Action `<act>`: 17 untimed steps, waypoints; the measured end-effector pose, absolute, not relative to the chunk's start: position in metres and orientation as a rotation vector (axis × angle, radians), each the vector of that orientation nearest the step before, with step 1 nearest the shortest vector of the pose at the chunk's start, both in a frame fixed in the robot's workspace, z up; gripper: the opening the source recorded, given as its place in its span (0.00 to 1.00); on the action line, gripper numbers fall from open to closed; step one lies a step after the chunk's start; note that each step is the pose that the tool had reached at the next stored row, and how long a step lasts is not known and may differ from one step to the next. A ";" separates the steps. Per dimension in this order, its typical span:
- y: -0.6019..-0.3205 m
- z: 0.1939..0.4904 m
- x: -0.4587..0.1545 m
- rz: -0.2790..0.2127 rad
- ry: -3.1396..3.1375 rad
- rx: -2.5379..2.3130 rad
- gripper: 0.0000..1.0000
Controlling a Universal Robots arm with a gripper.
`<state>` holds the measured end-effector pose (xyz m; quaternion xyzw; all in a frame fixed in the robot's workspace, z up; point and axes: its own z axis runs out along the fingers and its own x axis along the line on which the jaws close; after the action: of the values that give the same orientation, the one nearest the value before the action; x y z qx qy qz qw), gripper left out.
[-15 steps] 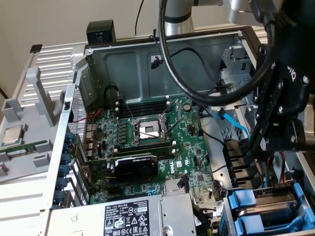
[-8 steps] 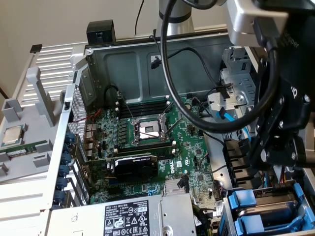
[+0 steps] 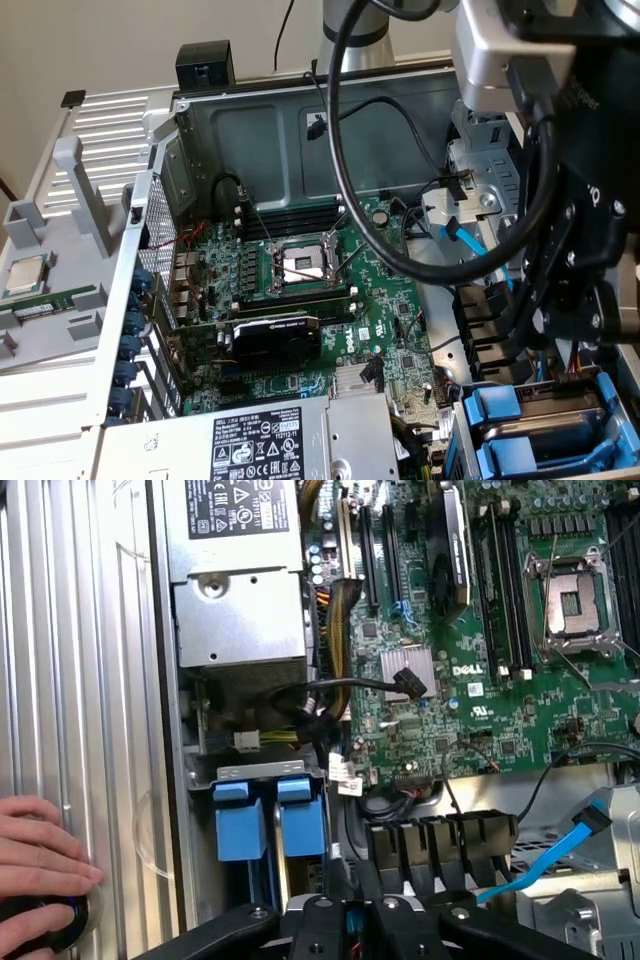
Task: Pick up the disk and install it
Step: 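Insert the second disk wire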
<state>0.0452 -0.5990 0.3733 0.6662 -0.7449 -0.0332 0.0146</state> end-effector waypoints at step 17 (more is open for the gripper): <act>-0.595 0.369 0.042 0.005 -2.278 2.149 0.16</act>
<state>0.0423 -0.5948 0.3689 0.6862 -0.7274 0.0017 0.0052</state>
